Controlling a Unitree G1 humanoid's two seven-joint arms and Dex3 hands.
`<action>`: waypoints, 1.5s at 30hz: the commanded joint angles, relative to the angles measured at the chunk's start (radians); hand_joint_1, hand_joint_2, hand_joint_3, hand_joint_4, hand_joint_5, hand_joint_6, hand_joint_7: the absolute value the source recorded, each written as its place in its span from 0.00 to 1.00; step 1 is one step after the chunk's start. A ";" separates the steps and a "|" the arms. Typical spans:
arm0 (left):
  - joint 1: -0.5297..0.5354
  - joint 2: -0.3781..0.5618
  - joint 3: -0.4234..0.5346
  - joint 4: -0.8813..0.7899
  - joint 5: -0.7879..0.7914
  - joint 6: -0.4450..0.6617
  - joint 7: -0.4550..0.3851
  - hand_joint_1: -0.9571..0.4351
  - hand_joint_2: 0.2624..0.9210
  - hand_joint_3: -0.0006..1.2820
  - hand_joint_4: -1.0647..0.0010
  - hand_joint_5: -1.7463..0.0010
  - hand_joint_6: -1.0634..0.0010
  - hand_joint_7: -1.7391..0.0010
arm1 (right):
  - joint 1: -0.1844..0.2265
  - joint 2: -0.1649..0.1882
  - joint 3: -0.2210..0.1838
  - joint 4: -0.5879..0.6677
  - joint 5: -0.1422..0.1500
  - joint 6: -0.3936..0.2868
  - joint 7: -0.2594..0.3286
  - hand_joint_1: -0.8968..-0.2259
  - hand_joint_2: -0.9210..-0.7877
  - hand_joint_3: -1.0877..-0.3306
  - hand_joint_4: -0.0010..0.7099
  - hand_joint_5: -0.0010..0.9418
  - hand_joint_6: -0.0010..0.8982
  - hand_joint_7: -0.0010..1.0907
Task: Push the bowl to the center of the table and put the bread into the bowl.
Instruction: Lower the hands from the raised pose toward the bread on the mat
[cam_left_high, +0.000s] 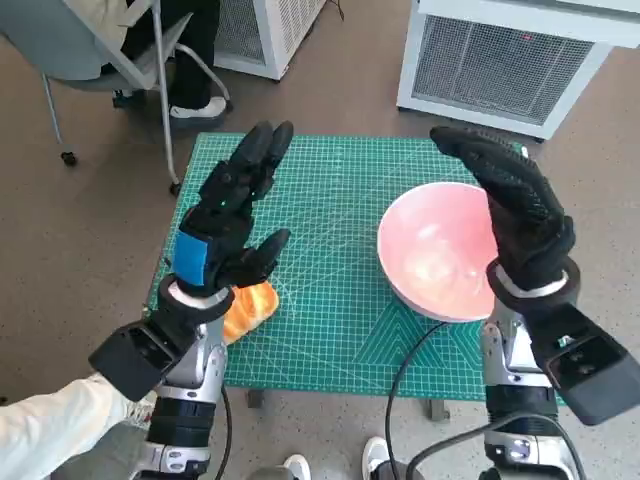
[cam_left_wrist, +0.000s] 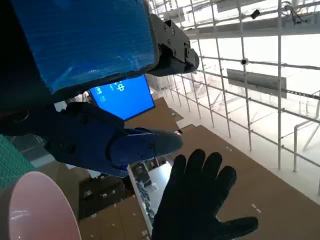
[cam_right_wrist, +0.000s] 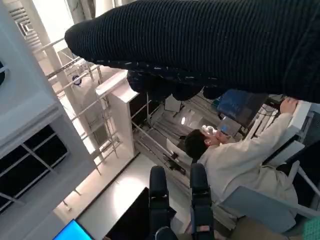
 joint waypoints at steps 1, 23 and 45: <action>-0.018 -0.005 0.004 0.009 -0.013 -0.004 -0.002 0.33 1.00 0.32 0.70 1.00 0.67 0.97 | 0.019 -0.005 -0.001 0.015 0.002 0.001 0.005 0.44 0.00 0.42 0.37 0.00 0.02 0.52; -0.028 -0.004 0.022 0.021 -0.008 -0.026 0.001 0.32 1.00 0.31 0.71 1.00 0.67 0.97 | 0.003 -0.146 -0.248 0.344 0.096 -0.079 -0.024 0.42 0.00 0.43 0.34 0.00 0.02 0.48; -0.030 -0.004 0.029 0.042 0.007 -0.043 0.017 0.32 1.00 0.30 0.72 1.00 0.67 0.97 | -0.034 -0.204 -0.313 0.834 -0.053 -0.019 -0.291 0.57 0.00 0.29 0.23 0.00 0.06 0.28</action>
